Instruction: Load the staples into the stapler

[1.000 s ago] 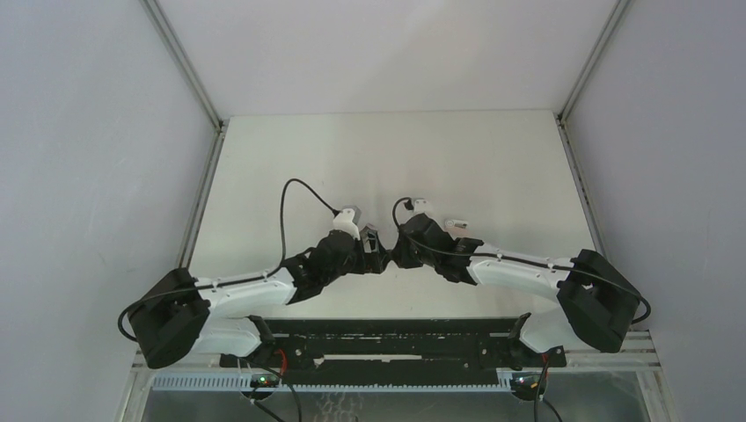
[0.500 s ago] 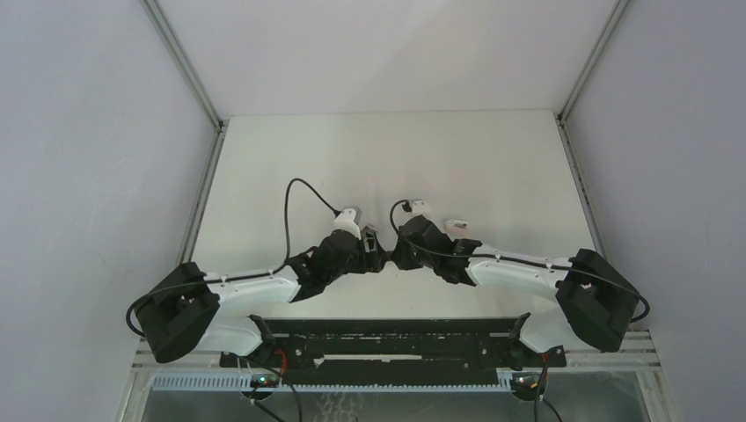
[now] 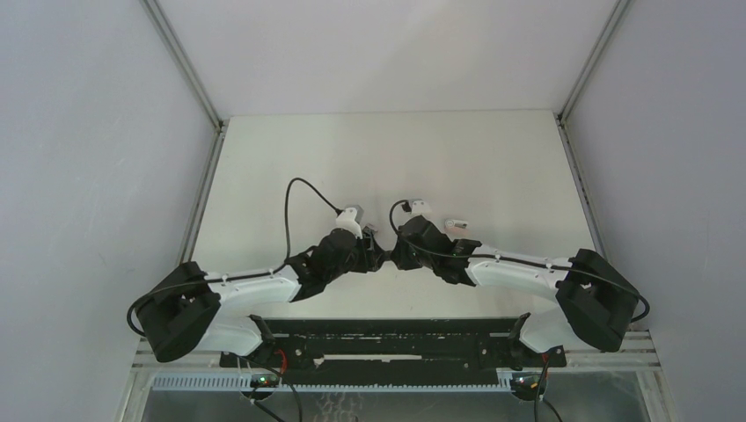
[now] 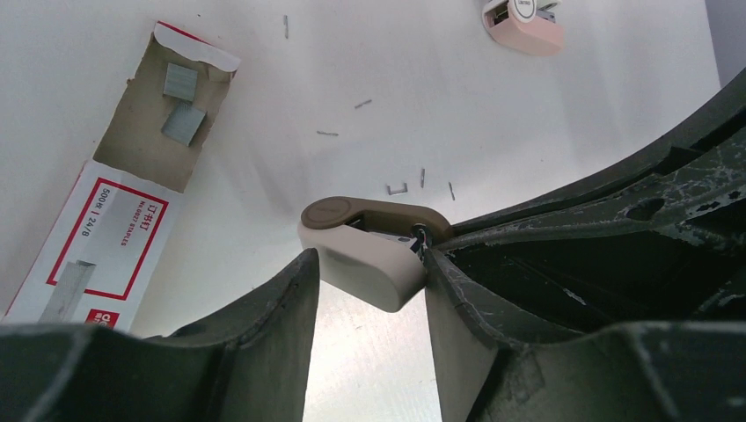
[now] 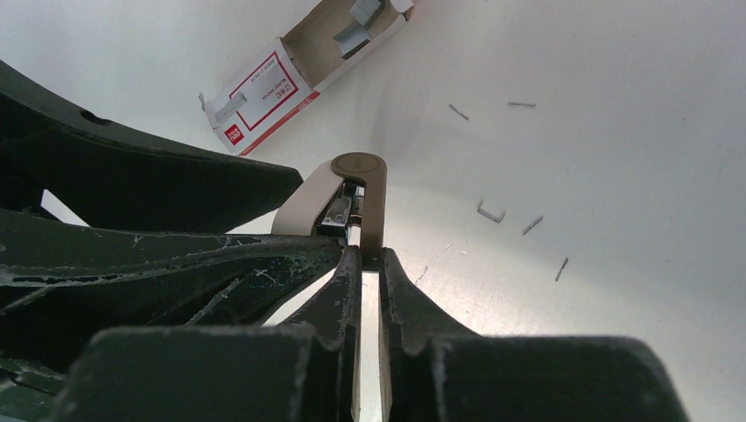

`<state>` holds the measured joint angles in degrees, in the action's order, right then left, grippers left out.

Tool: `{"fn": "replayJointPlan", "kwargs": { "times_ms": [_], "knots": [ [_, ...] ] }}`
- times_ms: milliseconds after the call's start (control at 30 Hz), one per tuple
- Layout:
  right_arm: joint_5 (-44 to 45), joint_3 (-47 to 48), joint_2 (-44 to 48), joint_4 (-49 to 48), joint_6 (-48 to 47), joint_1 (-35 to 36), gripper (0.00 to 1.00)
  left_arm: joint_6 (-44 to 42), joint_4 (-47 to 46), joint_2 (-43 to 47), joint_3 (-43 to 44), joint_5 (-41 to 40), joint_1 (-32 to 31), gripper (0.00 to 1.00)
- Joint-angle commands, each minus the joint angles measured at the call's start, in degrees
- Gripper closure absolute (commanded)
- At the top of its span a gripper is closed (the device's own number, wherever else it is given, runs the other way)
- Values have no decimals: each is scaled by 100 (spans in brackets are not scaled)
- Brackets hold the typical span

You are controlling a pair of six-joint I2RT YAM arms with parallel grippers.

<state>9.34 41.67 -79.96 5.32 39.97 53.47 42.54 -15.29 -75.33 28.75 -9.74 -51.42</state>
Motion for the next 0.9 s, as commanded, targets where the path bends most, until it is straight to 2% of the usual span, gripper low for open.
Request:
{"fn": "replayJointPlan", "kwargs": {
  "times_ms": [0,500,867],
  "knots": [
    [165,228,138,59,29,67,100,-12,44,99,121,-230,191,51],
    [347,220,130,353,90,-46,100,65,0,391,-178,-206,329,53],
    [236,219,61,365,99,-179,100,18,-185,291,-299,65,409,56]
  ]
}}
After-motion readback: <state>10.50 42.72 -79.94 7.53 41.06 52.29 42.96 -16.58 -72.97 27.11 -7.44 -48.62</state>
